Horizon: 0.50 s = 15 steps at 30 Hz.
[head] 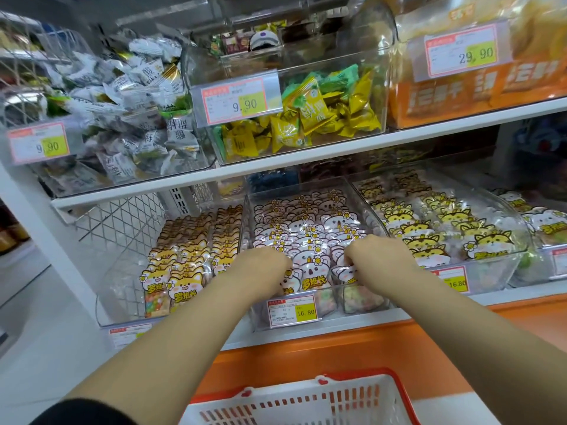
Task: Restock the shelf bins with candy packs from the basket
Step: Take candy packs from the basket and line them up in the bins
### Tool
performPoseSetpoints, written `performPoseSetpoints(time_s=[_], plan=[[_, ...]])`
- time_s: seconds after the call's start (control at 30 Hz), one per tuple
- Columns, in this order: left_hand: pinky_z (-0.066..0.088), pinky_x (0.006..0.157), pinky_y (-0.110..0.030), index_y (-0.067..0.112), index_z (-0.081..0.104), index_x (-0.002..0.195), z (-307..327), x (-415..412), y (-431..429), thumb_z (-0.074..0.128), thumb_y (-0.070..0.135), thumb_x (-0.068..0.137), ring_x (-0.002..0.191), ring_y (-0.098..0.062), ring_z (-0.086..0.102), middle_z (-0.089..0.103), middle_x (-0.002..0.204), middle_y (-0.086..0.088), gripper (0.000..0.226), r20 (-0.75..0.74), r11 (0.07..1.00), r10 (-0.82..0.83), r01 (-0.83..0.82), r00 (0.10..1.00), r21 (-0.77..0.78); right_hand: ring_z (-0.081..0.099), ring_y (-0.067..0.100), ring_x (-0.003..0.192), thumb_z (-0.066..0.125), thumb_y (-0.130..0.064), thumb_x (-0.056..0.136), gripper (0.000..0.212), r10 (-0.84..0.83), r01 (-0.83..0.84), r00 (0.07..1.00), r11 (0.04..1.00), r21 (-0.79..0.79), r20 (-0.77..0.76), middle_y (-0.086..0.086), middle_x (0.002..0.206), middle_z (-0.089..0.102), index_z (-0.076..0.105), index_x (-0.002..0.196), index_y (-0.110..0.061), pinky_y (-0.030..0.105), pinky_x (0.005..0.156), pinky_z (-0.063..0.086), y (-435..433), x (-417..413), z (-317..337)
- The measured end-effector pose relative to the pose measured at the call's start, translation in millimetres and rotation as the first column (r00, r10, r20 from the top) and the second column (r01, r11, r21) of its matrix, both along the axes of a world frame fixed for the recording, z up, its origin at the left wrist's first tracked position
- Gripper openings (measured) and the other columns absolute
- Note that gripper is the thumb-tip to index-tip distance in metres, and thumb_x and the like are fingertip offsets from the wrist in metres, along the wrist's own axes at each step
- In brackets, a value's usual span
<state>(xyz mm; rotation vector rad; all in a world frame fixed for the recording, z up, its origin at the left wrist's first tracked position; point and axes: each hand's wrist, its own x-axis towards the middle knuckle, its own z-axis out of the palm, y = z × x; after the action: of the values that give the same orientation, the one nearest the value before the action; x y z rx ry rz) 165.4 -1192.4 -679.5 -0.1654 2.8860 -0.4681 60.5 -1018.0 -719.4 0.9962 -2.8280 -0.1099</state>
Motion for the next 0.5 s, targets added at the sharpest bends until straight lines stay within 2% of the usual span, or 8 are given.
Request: performPoseSetpoints(time_s=[0.07, 0.17, 0.27, 0.37, 0.43, 0.5], plan=[[0.045, 0.073, -0.035, 0.013, 0.062, 0.112, -2.2, -7.3, 0.8, 0.069, 0.027, 0.092, 0.103, -0.03, 0.062, 0.062, 0.103, -0.008, 0.026, 0.032, 1.0, 0.017, -0.018, 0.999, 0.022, 0.067, 0.024, 0.092, 0.06, -0.008, 0.088, 0.025, -0.009, 0.009, 1.0, 1.0, 0.026, 0.029, 0.0, 0.1, 0.068, 0.068, 0.106, -0.025, 0.031, 0.069, 0.048, -1.6, -2.1, 3.2], [0.045, 0.074, -0.034, 0.014, 0.063, 0.117, -2.9, -10.4, -2.9, 0.069, 0.03, 0.091, 0.098, -0.027, 0.058, 0.064, 0.115, -0.01, 0.032, 0.073, 0.997, 0.053, -0.057, 0.996, 0.05, 0.066, 0.025, 0.09, 0.06, -0.007, 0.088, 0.02, -0.019, 0.016, 0.997, 0.999, 0.039, 0.071, 0.001, 0.094, 0.065, 0.067, 0.1, -0.021, 0.031, 0.067, 0.045, -2.0, -2.2, 7.8], [0.047, 0.08, -0.036, 0.015, 0.062, 0.124, -4.8, -8.9, -11.4, 0.064, 0.028, 0.094, 0.108, -0.03, 0.059, 0.063, 0.122, -0.011, 0.033, 0.109, 0.997, 0.07, -0.071, 0.992, 0.004, 0.06, 0.027, 0.08, 0.059, -0.003, 0.087, 0.016, 0.005, -0.009, 0.994, 0.999, 0.034, 0.107, -0.001, 0.08, 0.054, 0.06, 0.088, -0.02, 0.033, 0.068, 0.047, -0.1, -1.8, 8.2], [0.046, 0.077, -0.037, 0.015, 0.062, 0.121, -9.4, -11.3, -13.8, 0.063, 0.022, 0.094, 0.11, -0.032, 0.061, 0.063, 0.118, -0.011, 0.028, 0.118, 0.994, 0.092, -0.085, 0.989, -0.066, 0.052, 0.028, 0.073, 0.056, -0.004, 0.089, 0.023, 0.046, -0.049, 0.994, 0.998, 0.032, 0.097, -0.002, 0.067, 0.043, 0.047, 0.073, -0.017, 0.031, 0.064, 0.043, 6.1, -1.2, 6.7], [0.046, 0.076, -0.036, 0.014, 0.064, 0.119, -13.6, -12.6, -12.1, 0.065, 0.018, 0.092, 0.108, -0.031, 0.063, 0.064, 0.117, -0.011, 0.027, 0.083, 0.991, 0.09, -0.082, 0.992, -0.103, 0.049, 0.028, 0.074, 0.052, -0.009, 0.094, 0.016, 0.055, -0.057, 0.996, 0.998, 0.031, 0.071, -0.002, 0.067, 0.039, 0.05, 0.081, -0.018, 0.031, 0.066, 0.039, 10.1, 2.6, 3.8], [0.042, 0.076, -0.035, 0.013, 0.064, 0.118, -14.7, -10.8, -11.2, 0.062, 0.015, 0.093, 0.11, -0.031, 0.063, 0.064, 0.118, -0.011, 0.024, 0.069, 0.991, 0.076, -0.068, 0.995, -0.116, 0.052, 0.027, 0.083, 0.055, -0.016, 0.094, 0.008, 0.083, -0.083, 0.996, 0.996, 0.008, 0.021, -0.002, 0.075, 0.051, 0.059, 0.099, -0.02, 0.033, 0.073, 0.04, 12.1, 13.6, 0.6]])
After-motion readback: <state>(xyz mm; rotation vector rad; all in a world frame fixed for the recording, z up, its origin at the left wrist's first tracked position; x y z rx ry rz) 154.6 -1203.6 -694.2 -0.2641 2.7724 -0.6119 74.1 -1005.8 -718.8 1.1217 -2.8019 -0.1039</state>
